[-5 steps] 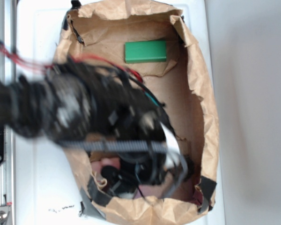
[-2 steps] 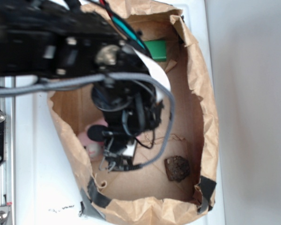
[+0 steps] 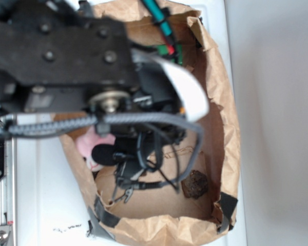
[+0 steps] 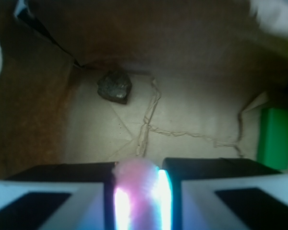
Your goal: Grab the pink bunny.
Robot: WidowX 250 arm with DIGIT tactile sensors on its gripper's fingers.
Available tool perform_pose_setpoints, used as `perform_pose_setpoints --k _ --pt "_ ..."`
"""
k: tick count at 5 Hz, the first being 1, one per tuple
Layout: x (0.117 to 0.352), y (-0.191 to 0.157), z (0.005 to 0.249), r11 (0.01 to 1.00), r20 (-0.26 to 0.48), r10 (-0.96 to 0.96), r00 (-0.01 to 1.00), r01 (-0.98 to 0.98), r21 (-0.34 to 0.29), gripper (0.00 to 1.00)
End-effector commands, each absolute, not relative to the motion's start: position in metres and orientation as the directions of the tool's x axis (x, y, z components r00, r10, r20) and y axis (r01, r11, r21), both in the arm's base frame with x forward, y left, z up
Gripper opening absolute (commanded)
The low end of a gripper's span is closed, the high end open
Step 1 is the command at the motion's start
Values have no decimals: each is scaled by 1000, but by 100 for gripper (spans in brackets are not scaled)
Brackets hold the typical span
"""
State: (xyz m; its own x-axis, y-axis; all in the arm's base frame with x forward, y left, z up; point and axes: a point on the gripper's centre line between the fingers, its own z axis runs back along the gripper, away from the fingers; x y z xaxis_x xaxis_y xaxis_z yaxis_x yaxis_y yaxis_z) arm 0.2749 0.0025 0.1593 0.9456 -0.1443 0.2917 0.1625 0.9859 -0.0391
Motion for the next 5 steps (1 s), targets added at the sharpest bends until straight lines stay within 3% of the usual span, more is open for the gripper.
perform_pose_setpoints --k 1,5 --pt "279 11 196 990 311 -136 941 121 67 0" --pt "285 13 182 990 354 -143 924 137 41 0"
